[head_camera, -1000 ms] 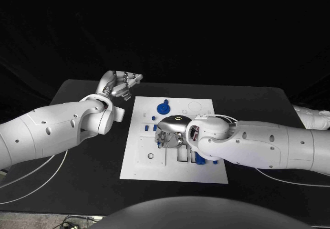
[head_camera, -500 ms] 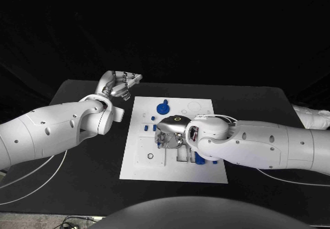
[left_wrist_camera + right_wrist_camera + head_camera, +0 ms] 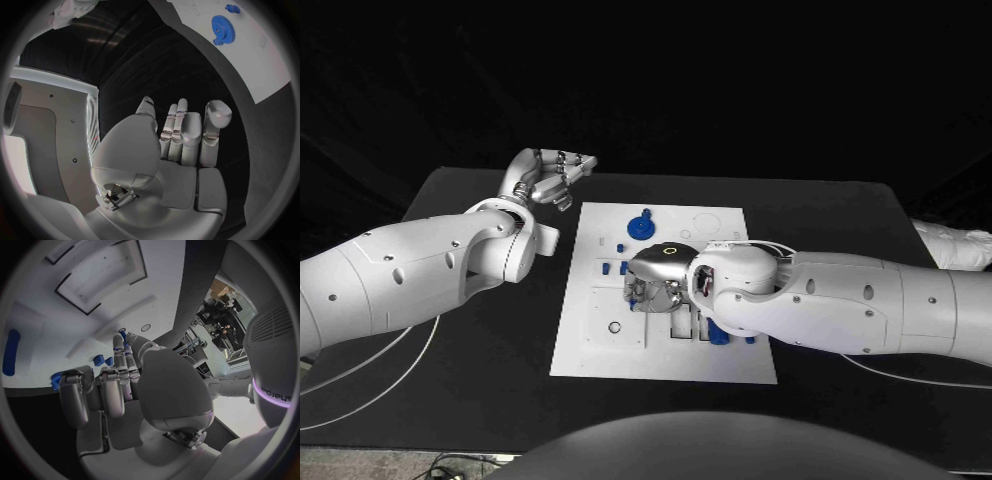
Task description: Assemble the parts on the task board
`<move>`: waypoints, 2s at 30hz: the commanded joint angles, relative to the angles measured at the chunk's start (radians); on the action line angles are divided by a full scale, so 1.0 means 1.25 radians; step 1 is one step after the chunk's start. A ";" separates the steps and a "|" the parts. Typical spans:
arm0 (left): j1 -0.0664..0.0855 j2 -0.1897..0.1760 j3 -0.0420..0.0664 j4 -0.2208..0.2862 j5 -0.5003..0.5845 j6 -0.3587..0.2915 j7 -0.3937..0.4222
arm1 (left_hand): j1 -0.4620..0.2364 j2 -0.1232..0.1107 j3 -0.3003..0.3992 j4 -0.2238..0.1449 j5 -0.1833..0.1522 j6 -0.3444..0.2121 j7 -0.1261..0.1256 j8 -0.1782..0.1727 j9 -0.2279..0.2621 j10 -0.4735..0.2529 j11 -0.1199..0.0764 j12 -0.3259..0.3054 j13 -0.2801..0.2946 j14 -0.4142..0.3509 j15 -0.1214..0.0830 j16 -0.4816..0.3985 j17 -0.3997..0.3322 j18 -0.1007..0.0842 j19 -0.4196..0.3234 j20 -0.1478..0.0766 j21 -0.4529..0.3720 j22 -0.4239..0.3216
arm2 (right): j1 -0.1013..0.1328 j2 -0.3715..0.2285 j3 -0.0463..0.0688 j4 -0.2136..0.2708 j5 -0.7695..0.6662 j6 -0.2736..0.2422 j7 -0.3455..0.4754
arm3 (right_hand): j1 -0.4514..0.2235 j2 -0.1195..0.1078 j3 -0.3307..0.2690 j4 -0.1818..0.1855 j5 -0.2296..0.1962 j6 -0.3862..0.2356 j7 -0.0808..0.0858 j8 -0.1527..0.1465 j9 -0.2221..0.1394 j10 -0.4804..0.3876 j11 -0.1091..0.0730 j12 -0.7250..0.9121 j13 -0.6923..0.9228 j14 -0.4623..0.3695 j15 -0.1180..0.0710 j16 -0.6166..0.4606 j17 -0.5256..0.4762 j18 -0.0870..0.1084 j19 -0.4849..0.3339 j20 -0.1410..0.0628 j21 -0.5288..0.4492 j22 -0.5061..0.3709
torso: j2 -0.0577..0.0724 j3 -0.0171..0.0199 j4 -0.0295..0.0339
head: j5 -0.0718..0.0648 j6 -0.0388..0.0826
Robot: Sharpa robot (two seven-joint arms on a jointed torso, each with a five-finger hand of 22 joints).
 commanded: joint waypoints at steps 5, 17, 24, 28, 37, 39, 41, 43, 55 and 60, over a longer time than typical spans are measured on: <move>0.000 0.000 0.001 0.001 -0.003 0.011 0.008 | -0.001 0.006 -0.003 0.001 0.003 -0.004 -0.001 0.000 0.000 -0.004 0.002 -0.001 0.001 -0.003 -0.001 -0.005 -0.001 -0.006 -0.005 -0.001 -0.004 0.029 | -0.004 0.000 -0.003 -0.002 -0.036 0.035 -0.007 | 0.000 -0.009 0.006 -0.003 -0.004 -0.016 0.002 -0.005 -0.003 -0.015 0.001 -0.004 -0.001 0.085 0.008 0.003 0.210 -0.005 0.084 0.006 0.004 0.211 | 0.000 0.0000 0.0003 | 0.000 0.000; 0.000 0.001 0.001 0.001 -0.003 0.012 0.008 | -0.001 0.006 -0.003 0.001 0.003 -0.004 -0.001 0.000 0.000 -0.004 0.002 -0.001 0.001 -0.003 -0.001 -0.005 -0.001 -0.006 -0.005 -0.001 -0.004 0.029 | -0.004 -0.002 -0.003 -0.002 -0.040 0.055 -0.025 | -0.022 -0.041 0.009 -0.003 -0.021 -0.106 0.005 -0.008 -0.025 -0.092 0.010 -0.003 0.000 0.085 0.015 0.003 0.210 -0.005 0.084 0.015 0.004 0.211 | 0.000 0.0003 0.0006 | 0.000 0.000; 0.000 0.001 0.001 0.000 -0.003 0.012 0.008 | -0.001 0.006 -0.003 0.001 0.003 -0.004 -0.001 0.000 0.000 -0.004 0.002 -0.001 0.001 -0.003 -0.001 -0.005 -0.001 -0.006 -0.005 -0.001 -0.004 0.029 | -0.004 -0.003 -0.003 0.001 -0.040 0.048 -0.025 | -0.033 -0.051 0.004 -0.002 -0.026 -0.135 0.004 -0.007 -0.030 -0.115 0.011 -0.002 0.000 0.085 0.012 0.003 0.210 -0.005 0.084 0.013 0.004 0.211 | 0.000 0.0002 0.0005 | -0.001 0.000; 0.000 0.001 0.001 0.000 -0.003 0.013 0.009 | -0.001 0.006 -0.003 0.001 0.003 -0.004 -0.001 0.000 0.000 -0.004 0.002 -0.001 0.001 -0.003 -0.001 -0.005 -0.001 -0.006 -0.005 -0.001 -0.004 0.029 | -0.004 -0.002 -0.003 0.002 -0.039 0.040 -0.024 | -0.036 -0.051 0.002 -0.001 -0.027 -0.139 0.010 -0.006 -0.030 -0.117 0.012 0.000 0.001 0.085 0.012 0.003 0.210 -0.005 0.084 0.013 0.004 0.211 | 0.000 0.0001 0.0007 | -0.002 0.000; 0.000 0.002 0.001 0.000 -0.003 0.013 0.009 | -0.001 0.006 -0.003 0.001 0.003 -0.004 -0.001 0.000 0.000 -0.004 0.002 -0.001 0.001 -0.003 -0.001 -0.005 -0.001 -0.006 -0.005 -0.001 -0.004 0.029 | -0.004 -0.011 -0.003 0.007 -0.039 0.002 -0.024 | -0.042 -0.055 -0.005 -0.004 -0.029 -0.169 0.016 -0.007 -0.034 -0.131 0.018 0.000 0.001 0.085 0.019 0.003 0.210 -0.005 0.084 0.017 0.004 0.211 | 0.000 -0.0001 0.0005 | -0.003 0.000; 0.000 0.002 0.001 0.000 -0.003 0.014 0.009 | -0.001 0.006 -0.003 0.001 0.003 -0.004 -0.001 0.000 0.000 -0.004 0.002 -0.001 0.001 -0.003 -0.001 -0.005 -0.001 -0.006 -0.005 -0.001 -0.004 0.029 | -0.004 -0.020 -0.003 0.013 -0.037 -0.019 -0.019 | -0.050 -0.061 -0.016 -0.003 -0.037 -0.193 0.014 -0.008 -0.038 -0.145 0.020 -0.001 0.001 0.085 0.019 0.003 0.210 -0.005 0.084 0.019 0.004 0.211 | 0.001 0.0000 0.0010 | -0.003 0.000; 0.000 0.002 0.001 0.001 -0.003 0.015 0.010 | -0.001 0.006 -0.003 0.001 0.003 -0.004 -0.001 0.000 0.000 -0.004 0.002 -0.001 0.001 -0.003 -0.001 -0.005 -0.001 -0.006 -0.005 -0.001 -0.004 0.029 | -0.003 -0.039 -0.003 0.026 -0.021 -0.053 -0.008 | -0.060 -0.064 -0.031 -0.002 -0.050 -0.219 0.011 -0.008 -0.041 -0.162 0.019 0.000 0.001 0.085 0.014 0.003 0.210 -0.005 0.084 0.016 0.004 0.211 | 0.001 0.0003 0.0005 | 0.000 0.000; 0.000 0.002 0.001 0.000 -0.003 0.016 0.010 | -0.001 0.007 -0.003 0.001 0.003 -0.004 -0.001 0.000 0.000 -0.004 0.002 -0.001 0.001 -0.003 -0.001 -0.005 -0.001 -0.006 -0.005 -0.001 -0.004 0.029 | 0.005 -0.060 -0.003 0.042 0.016 -0.088 0.008 | -0.068 -0.065 -0.045 0.000 -0.057 -0.236 0.009 -0.007 -0.042 -0.171 0.016 0.003 0.002 0.085 0.010 0.003 0.210 -0.005 0.084 0.012 0.004 0.211 | 0.000 0.0001 0.0000 | -0.001 0.000; 0.000 0.007 0.001 -0.005 -0.003 0.017 0.011 | 0.000 0.008 -0.005 0.000 0.003 -0.004 -0.001 0.000 0.000 -0.004 0.002 -0.001 0.001 -0.004 -0.001 -0.005 -0.001 -0.006 -0.005 -0.001 -0.005 0.029 | 0.111 -0.209 -0.001 0.115 0.236 -0.173 0.053 | -0.081 -0.030 -0.075 0.012 -0.058 -0.210 -0.003 0.011 -0.028 -0.139 0.026 0.038 0.009 0.085 0.028 0.003 0.210 -0.005 0.084 0.023 0.004 0.211 | -0.001 -0.0005 -0.0004 | -0.014 0.000; 0.000 0.010 0.001 -0.007 -0.004 0.017 0.012 | 0.000 0.008 -0.005 0.000 0.003 -0.004 -0.001 0.000 0.000 -0.004 0.002 -0.001 0.001 -0.004 -0.001 -0.005 -0.001 -0.006 -0.005 -0.001 -0.005 0.029 | 0.123 -0.242 -0.002 0.121 0.147 -0.132 0.027 | -0.080 -0.024 -0.082 0.014 -0.058 -0.198 -0.009 0.012 -0.026 -0.150 0.037 0.036 0.003 0.085 0.038 0.003 0.210 -0.005 0.084 0.032 0.004 0.211 | 0.000 0.0011 -0.0006 | -0.019 0.000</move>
